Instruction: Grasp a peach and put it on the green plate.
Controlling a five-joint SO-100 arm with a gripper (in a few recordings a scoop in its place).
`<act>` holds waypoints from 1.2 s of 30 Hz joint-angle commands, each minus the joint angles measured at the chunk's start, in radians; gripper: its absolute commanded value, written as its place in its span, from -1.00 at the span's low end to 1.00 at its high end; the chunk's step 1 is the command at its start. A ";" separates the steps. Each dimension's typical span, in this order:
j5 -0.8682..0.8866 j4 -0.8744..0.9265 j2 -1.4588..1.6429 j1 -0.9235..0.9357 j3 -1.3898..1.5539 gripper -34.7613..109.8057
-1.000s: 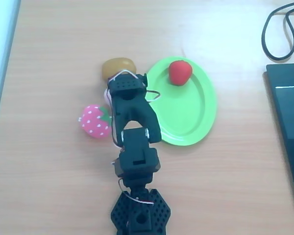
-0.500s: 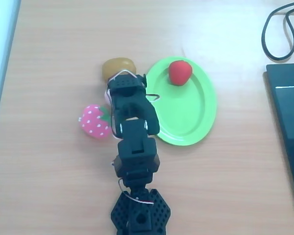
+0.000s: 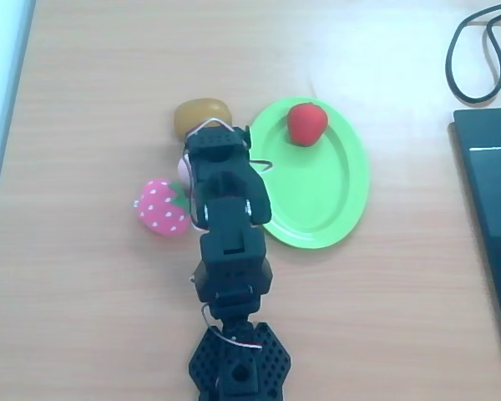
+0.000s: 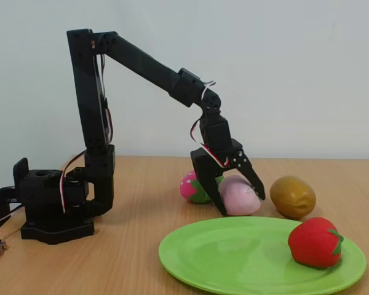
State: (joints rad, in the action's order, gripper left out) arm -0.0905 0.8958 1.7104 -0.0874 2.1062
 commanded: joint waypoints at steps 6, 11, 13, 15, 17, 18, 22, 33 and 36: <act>-0.006 -0.006 0.021 -0.012 -0.021 -0.14; -0.005 -0.009 0.023 -0.020 -0.021 -0.17; -0.003 -0.009 0.025 -0.021 -0.021 -0.16; -0.003 -0.009 0.028 -0.023 -0.021 -0.16; -0.003 -0.011 0.034 -0.025 -0.021 -0.16; -0.005 -0.011 0.038 -0.025 -0.023 -0.16; -0.009 -0.012 0.067 -0.029 -0.031 -0.15; -0.014 -0.011 0.173 -0.018 -0.083 -0.15; -0.011 -0.008 0.199 0.005 -0.091 -0.16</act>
State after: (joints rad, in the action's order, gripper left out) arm -0.0920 0.8790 1.8423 -0.0936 2.0433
